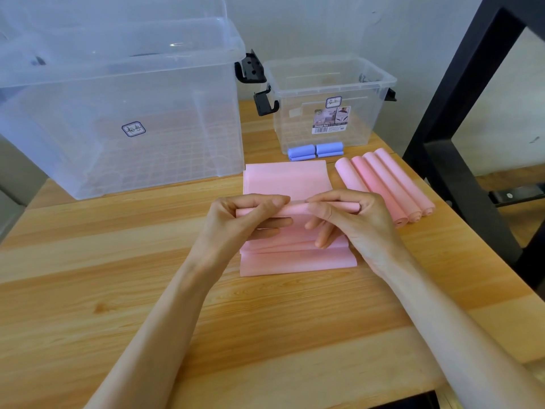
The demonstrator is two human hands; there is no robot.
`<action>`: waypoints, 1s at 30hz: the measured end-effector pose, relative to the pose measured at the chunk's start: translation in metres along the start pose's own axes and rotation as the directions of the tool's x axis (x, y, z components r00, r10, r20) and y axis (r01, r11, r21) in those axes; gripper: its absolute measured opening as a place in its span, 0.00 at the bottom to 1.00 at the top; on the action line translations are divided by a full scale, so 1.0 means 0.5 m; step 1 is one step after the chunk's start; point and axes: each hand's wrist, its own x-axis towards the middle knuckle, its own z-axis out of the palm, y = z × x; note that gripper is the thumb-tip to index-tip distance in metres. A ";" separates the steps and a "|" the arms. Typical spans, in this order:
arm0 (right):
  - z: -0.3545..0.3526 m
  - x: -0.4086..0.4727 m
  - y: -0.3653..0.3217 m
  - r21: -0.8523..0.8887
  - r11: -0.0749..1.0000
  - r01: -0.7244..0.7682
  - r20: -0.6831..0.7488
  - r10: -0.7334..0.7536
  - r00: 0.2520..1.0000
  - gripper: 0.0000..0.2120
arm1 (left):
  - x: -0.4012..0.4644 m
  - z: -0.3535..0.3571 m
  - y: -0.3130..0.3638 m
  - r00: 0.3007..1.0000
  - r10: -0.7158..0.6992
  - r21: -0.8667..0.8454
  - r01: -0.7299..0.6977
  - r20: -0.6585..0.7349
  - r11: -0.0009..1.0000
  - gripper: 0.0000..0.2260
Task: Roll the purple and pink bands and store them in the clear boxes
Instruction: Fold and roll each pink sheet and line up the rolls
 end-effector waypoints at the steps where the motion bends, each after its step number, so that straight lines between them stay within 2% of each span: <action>1: 0.000 0.000 0.000 -0.009 1.000 -0.001 -0.003 0.001 1.000 0.07 | 0.000 -0.001 0.001 1.000 0.000 0.002 0.000 0.010 1.000 0.11; 9: 0.003 -0.005 -0.004 -0.004 1.000 -0.004 0.028 0.004 1.000 0.09 | -0.001 0.004 -0.003 0.999 0.006 0.058 -0.004 -0.037 0.998 0.09; 21: 0.000 -0.002 -0.001 -0.023 0.999 -0.025 -0.008 0.025 1.000 0.12 | 0.001 0.001 -0.002 0.999 0.027 0.028 -0.028 0.025 0.999 0.10; 30: 0.000 -0.003 -0.005 0.024 1.000 -0.016 0.043 0.015 0.999 0.14 | 0.001 0.007 -0.003 0.996 0.039 0.021 -0.037 -0.084 0.999 0.06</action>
